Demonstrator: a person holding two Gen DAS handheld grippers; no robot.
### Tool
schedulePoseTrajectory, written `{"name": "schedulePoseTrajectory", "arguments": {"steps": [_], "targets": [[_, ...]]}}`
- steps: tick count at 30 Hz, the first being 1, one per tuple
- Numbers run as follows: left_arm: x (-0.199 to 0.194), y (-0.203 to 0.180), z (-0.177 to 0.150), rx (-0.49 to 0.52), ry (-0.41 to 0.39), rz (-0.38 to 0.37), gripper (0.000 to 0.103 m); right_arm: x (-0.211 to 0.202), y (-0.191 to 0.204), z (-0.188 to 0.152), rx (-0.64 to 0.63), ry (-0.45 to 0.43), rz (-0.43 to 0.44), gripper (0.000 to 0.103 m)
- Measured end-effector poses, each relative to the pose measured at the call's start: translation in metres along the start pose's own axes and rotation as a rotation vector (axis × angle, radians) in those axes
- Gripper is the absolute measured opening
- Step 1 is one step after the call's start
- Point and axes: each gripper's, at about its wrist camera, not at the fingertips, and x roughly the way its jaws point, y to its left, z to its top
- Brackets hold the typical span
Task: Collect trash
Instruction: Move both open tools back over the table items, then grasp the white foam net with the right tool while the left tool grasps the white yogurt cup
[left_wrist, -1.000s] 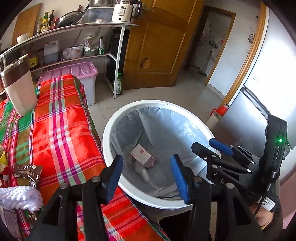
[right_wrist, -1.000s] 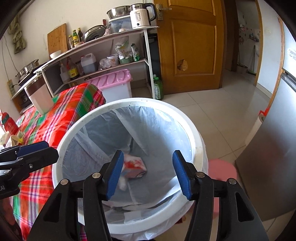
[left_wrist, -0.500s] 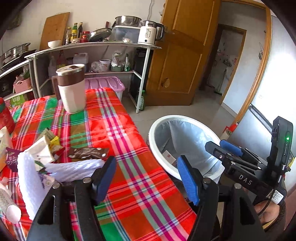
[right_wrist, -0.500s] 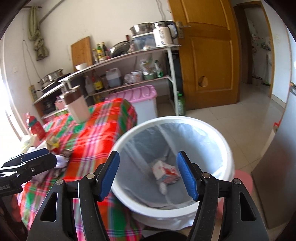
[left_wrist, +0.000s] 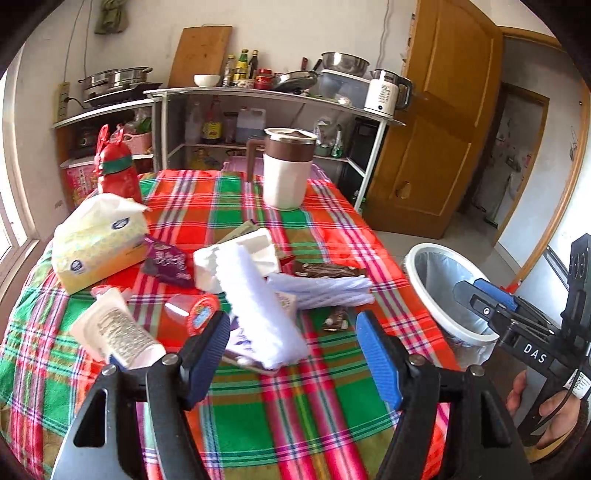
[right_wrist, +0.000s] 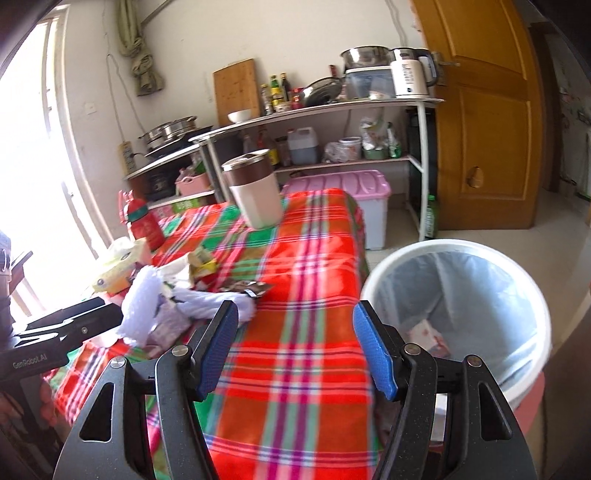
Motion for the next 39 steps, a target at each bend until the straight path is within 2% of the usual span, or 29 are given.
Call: {"name": "schedulePoseTrajectory", "arguments": {"steps": [3,5,12,17,24,27,30,35,39], "targets": [[-0.005,0.025,-0.006,-0.05,0.003,0.038,0.074,0.005,0.023,-0.003,-0.045,0.003,0.027,0.068],[-0.01,0.041,-0.01,-0.081,-0.007,0.063,0.078,0.01,0.036,-0.003,-0.066,0.008,0.056,0.073],[-0.02,0.089,-0.025,-0.154,0.004,0.157,0.079,0.033,0.072,0.0,-0.095,0.03,0.125,0.075],[-0.016,0.113,-0.029,-0.219,0.029,0.15,0.079,0.048,0.093,0.002,-0.106,0.054,0.184,0.076],[-0.002,0.122,-0.024,-0.267,0.048,0.145,0.079,0.066,0.12,0.003,-0.15,0.076,0.213,0.076],[0.003,0.127,-0.021,-0.304,0.052,0.11,0.079,0.073,0.129,0.004,-0.174,0.086,0.23,0.076],[0.012,0.13,-0.019,-0.307,0.068,0.137,0.079,0.082,0.137,0.002,-0.198,0.106,0.227,0.076],[0.022,0.132,-0.023,-0.329,0.101,0.136,0.079,0.096,0.142,-0.005,-0.209,0.154,0.207,0.076],[0.023,0.131,-0.023,-0.33,0.092,0.134,0.079,0.1,0.145,-0.006,-0.234,0.155,0.176,0.075]]}}
